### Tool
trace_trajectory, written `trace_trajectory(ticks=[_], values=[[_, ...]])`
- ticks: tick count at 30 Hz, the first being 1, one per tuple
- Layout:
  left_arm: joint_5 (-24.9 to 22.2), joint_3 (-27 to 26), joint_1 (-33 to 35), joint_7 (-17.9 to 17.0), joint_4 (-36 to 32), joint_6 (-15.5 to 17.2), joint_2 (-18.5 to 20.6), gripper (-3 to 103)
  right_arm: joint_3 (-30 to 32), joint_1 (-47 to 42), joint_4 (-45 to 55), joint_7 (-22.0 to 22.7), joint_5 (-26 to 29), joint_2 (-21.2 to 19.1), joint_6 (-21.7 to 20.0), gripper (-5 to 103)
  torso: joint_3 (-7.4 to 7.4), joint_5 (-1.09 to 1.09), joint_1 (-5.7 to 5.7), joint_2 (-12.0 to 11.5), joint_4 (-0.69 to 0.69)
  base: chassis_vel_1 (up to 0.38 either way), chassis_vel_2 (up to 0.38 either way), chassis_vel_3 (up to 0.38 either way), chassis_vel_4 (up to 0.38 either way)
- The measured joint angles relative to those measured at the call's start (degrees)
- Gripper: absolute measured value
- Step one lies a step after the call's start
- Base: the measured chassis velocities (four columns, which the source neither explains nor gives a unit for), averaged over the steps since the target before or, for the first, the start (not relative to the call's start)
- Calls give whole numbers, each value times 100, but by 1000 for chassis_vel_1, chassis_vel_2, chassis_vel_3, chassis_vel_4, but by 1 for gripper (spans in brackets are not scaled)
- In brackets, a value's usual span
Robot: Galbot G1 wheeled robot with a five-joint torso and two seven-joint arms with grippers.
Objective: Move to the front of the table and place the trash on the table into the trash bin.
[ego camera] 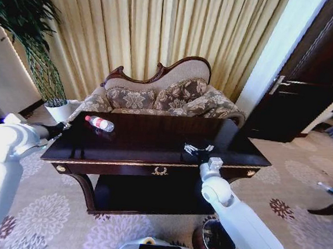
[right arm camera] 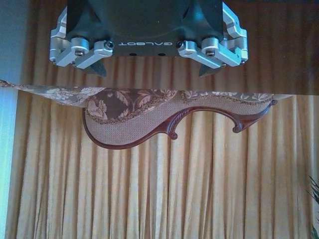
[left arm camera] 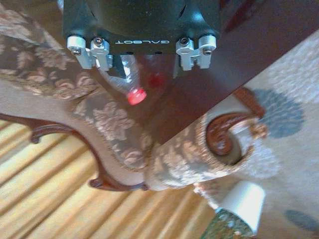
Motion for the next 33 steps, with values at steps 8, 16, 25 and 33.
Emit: trace_trajectory(ticks=[8,16,25,33], values=[[-39,610,-897,-116,718,172,217,86,-15,-17,-40,-27,-69,62,23,100,0,-1,0,0,-2,0,0,0,0],[-173,1523,-1910,-414,1316,150,193,100,0,-52,-62,-33,-107,74,64,100,0,0,0,0,0,0,0,0,0],[-24,2336,-2805,-508,2050,151,-121,100,30,-51,-101,-35,-108,50,92,100,1,0,0,0,0,0,0,0,0],[3,2707,-3273,-977,2365,69,-402,100,30,-21,-143,-39,-115,57,102,100,1,0,1,0,0,0,0,0,0]])
